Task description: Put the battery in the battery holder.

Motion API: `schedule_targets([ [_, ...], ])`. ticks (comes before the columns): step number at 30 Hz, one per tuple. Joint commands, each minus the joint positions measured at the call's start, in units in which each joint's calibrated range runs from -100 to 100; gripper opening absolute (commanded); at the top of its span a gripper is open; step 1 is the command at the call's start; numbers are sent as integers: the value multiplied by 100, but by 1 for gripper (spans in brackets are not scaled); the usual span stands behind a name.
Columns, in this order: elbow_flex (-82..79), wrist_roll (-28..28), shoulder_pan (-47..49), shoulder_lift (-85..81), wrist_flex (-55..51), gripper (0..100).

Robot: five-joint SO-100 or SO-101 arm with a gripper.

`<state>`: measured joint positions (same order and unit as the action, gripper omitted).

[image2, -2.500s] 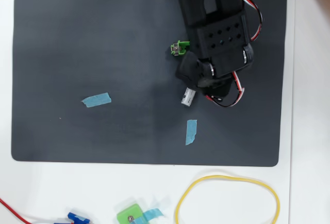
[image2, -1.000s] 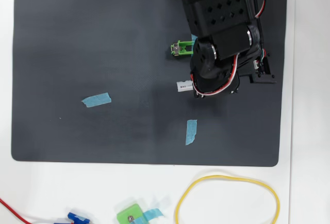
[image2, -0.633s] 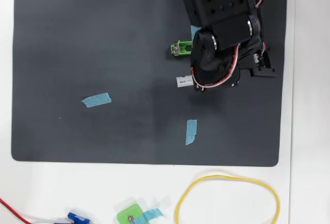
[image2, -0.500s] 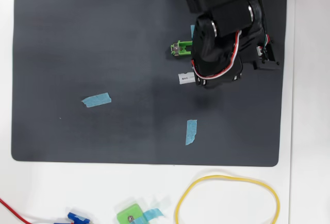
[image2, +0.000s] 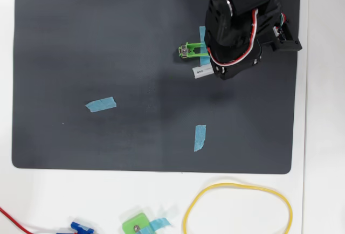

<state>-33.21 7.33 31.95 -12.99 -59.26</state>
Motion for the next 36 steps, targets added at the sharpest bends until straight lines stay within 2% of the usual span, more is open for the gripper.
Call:
schedule_targets([
  [1,-124,2,204,-224,34,0],
  [36,-591,127,163,-113,52,0],
])
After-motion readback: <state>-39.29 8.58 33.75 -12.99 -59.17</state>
